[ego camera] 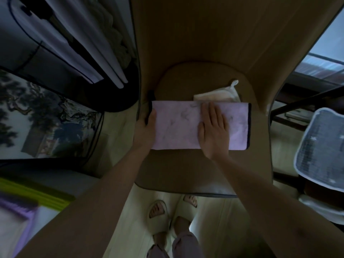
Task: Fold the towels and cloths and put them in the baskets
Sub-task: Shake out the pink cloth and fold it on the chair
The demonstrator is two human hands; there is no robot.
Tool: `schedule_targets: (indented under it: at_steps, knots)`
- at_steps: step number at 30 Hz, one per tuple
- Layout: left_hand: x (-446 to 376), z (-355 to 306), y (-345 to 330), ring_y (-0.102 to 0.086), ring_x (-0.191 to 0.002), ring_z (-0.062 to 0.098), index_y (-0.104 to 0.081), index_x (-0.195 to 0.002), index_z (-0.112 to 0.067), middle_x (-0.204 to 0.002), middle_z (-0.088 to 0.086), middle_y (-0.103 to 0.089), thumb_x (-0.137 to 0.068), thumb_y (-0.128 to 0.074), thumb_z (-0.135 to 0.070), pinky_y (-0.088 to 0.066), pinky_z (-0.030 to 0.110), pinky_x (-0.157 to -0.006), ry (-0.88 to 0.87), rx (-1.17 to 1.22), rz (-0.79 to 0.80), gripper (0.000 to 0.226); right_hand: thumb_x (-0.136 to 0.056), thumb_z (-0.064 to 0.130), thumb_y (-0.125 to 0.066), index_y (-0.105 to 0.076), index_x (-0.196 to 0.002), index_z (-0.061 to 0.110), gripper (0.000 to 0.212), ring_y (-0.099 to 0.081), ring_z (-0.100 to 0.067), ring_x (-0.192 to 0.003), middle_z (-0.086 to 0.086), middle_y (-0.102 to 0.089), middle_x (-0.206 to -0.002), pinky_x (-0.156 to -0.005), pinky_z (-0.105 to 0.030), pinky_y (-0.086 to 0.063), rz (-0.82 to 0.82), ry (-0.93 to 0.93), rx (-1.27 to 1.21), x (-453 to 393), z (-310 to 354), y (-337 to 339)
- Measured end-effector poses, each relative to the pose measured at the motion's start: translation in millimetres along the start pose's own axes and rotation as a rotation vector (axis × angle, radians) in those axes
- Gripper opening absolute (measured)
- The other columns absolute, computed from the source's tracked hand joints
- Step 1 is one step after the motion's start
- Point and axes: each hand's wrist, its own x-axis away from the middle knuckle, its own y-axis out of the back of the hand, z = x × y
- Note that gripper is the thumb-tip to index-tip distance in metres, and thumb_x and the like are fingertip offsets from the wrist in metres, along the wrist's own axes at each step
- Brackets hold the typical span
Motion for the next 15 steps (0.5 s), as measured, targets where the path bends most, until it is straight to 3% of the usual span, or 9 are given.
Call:
schedule_targets:
  at_steps: [5, 11, 15]
  knots:
    - [-0.8, -2.0, 2.4, -0.051, -0.082, -0.010, -0.053, -0.118, -0.018, -0.099, -0.015, -0.057, -0.101, -0.041, -0.037, -0.041, 0.001, -0.065, -0.062, 0.007, -0.010, 0.028, -0.102, 0.034, -0.026, -0.017, -0.153, 0.014, 0.055, -0.019, -0.024, -0.146, -0.011, -0.023, -0.157, -0.117, -0.044, -0.019, 0.022, -0.005, 0.118, -3.2, 3.4, -14.1]
    - [1.7, -9.9, 4.4, -0.052, -0.085, -0.006, -0.050, -0.127, -0.016, -0.100, -0.014, -0.054, -0.101, -0.041, -0.035, -0.041, 0.000, -0.064, -0.059, 0.012, -0.027, 0.033, -0.102, 0.035, -0.026, -0.018, -0.153, 0.016, 0.055, -0.017, -0.027, -0.146, -0.014, -0.021, -0.157, -0.117, -0.045, -0.019, 0.069, 0.005, 0.132, -4.1, 5.8, -7.0]
    - [0.8, -8.3, 7.2, -0.053, -0.097, 0.004, -0.052, -0.127, -0.013, -0.108, -0.008, -0.054, -0.101, -0.040, -0.035, -0.040, 0.006, -0.071, -0.044, 0.031, -0.050, 0.036, -0.102, 0.032, -0.026, -0.024, -0.151, 0.012, 0.054, -0.016, -0.027, -0.146, -0.015, -0.021, -0.156, -0.118, -0.044, -0.015, 0.067, 0.153, 0.111, 28.6, 8.6, 3.0]
